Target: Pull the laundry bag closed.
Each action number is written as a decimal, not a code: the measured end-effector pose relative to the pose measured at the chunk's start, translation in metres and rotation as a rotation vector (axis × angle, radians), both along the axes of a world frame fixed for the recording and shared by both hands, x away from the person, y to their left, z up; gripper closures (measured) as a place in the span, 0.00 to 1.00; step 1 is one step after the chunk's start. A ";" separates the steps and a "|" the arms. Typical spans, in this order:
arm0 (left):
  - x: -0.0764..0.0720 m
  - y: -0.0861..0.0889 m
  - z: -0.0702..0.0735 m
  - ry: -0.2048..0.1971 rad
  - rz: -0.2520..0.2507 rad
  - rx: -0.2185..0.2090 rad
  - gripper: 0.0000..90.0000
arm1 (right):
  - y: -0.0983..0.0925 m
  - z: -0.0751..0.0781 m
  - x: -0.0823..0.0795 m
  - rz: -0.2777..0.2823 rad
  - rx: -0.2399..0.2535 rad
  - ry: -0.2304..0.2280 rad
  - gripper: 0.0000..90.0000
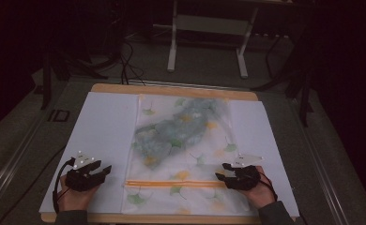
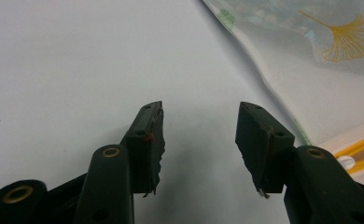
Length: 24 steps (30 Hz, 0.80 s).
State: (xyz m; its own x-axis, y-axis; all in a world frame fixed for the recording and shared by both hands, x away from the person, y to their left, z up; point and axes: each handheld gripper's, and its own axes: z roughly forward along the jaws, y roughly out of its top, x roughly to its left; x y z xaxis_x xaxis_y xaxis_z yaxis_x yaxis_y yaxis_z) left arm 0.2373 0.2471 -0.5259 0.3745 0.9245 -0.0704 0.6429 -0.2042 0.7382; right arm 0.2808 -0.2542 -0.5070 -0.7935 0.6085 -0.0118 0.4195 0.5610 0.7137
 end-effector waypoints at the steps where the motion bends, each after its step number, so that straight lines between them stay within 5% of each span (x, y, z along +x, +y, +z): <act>1: 0.000 0.000 0.000 0.001 -0.001 0.000 0.57 | 0.002 0.000 0.000 0.004 -0.004 0.000 0.56; 24: 0.000 -0.003 0.000 0.005 -0.018 0.008 0.57 | 0.047 0.003 0.003 0.119 -0.007 0.009 0.58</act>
